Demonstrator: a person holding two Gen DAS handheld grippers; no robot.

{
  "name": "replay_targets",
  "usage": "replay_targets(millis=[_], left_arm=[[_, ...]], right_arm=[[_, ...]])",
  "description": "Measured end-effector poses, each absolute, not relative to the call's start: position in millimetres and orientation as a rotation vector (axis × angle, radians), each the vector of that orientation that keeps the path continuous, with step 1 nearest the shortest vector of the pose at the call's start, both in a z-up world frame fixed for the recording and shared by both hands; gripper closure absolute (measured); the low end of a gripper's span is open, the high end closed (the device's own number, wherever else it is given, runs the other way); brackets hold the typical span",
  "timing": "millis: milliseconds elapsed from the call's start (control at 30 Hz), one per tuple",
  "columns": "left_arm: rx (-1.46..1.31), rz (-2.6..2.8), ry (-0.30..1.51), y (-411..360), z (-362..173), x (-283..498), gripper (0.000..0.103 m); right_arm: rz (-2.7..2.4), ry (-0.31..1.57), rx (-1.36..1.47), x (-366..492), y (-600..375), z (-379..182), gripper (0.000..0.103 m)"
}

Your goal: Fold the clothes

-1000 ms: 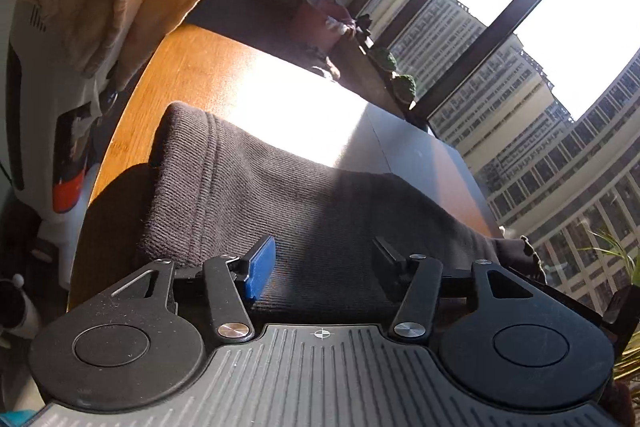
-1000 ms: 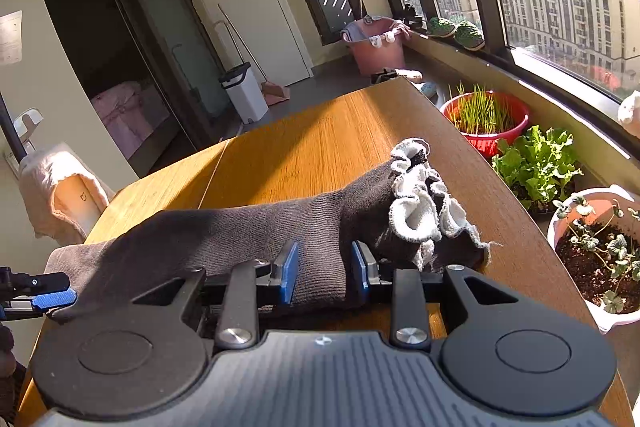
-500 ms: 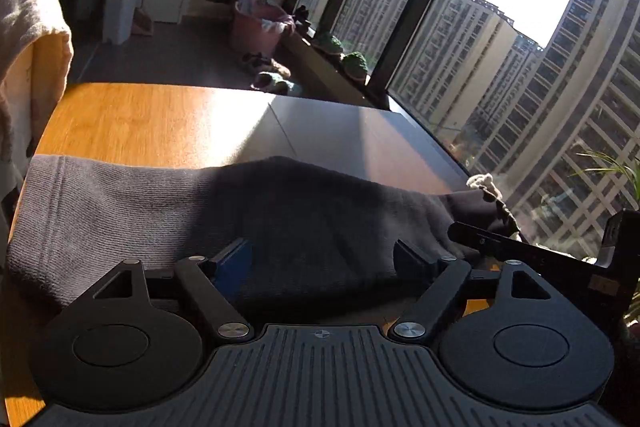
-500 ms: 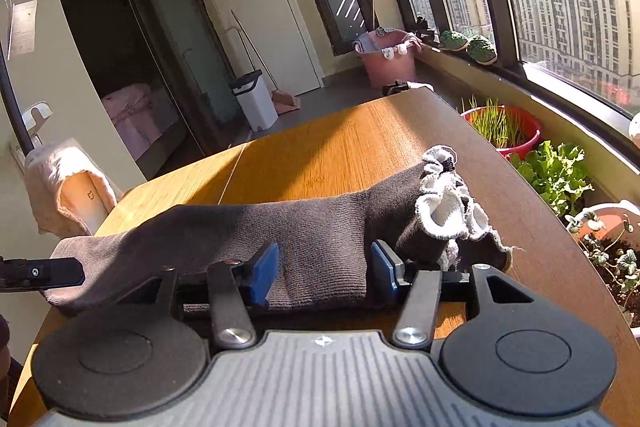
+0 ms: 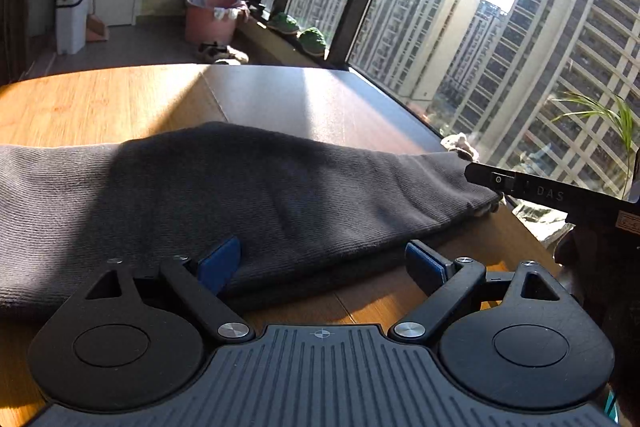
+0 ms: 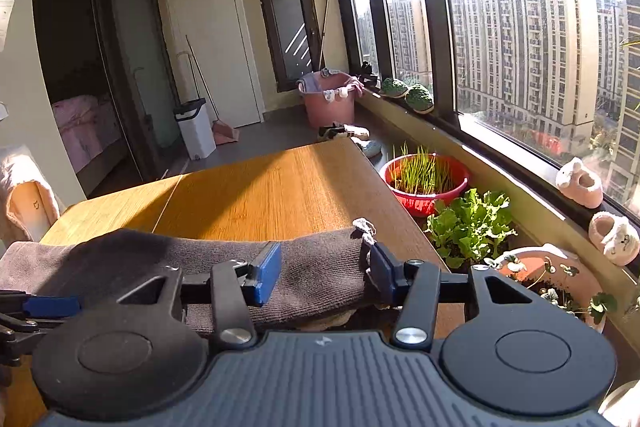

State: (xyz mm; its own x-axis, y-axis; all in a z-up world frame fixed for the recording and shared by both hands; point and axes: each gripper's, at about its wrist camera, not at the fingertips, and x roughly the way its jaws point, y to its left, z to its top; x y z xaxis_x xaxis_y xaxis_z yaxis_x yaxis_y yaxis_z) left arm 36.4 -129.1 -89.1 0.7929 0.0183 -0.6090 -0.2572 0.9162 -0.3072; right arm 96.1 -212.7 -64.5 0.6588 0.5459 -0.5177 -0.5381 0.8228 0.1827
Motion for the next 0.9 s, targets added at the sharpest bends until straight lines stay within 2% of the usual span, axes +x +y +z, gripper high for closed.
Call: replay_targets(millis=[100, 167, 233, 333, 467, 667, 733, 800, 867, 900], left_arm=[[-0.392, 0.156, 0.639, -131, -88, 37, 0.009], [-0.404, 0.152, 0.633, -129, -89, 35, 0.008], [-0.426, 0.147, 0.623, -126, -89, 33, 0.008], [-0.459, 0.150, 0.618, -124, -87, 30, 0.008], [-0.445, 0.169, 0.641, -128, -80, 32, 0.008], [-0.392, 0.142, 0.623, -145, -66, 37, 0.010], [-0.385, 0.115, 0.628, -152, -66, 44, 0.011], [-0.373, 0.099, 0.647, -160, -69, 52, 0.013], [-0.357, 0.095, 0.671, -166, -74, 57, 0.015], [-0.347, 0.095, 0.685, -169, -78, 60, 0.016]], right_arm=[[0.624, 0.604, 0.000, 102, -208, -69, 0.088], [0.642, 0.585, 0.020, 101, -210, -62, 0.098], [0.661, 0.554, 0.057, 99, -216, -50, 0.103], [0.678, 0.573, 0.085, 101, -224, -43, 0.103], [0.634, 0.666, 0.045, 107, -225, -67, 0.102], [0.610, 0.653, 0.125, 110, -240, -64, 0.099], [0.622, 0.629, 0.127, 109, -240, -60, 0.091], [0.646, 0.630, 0.122, 109, -236, -63, 0.060], [0.660, 0.628, 0.087, 106, -229, -69, 0.062], [0.666, 0.627, 0.062, 104, -225, -72, 0.075]])
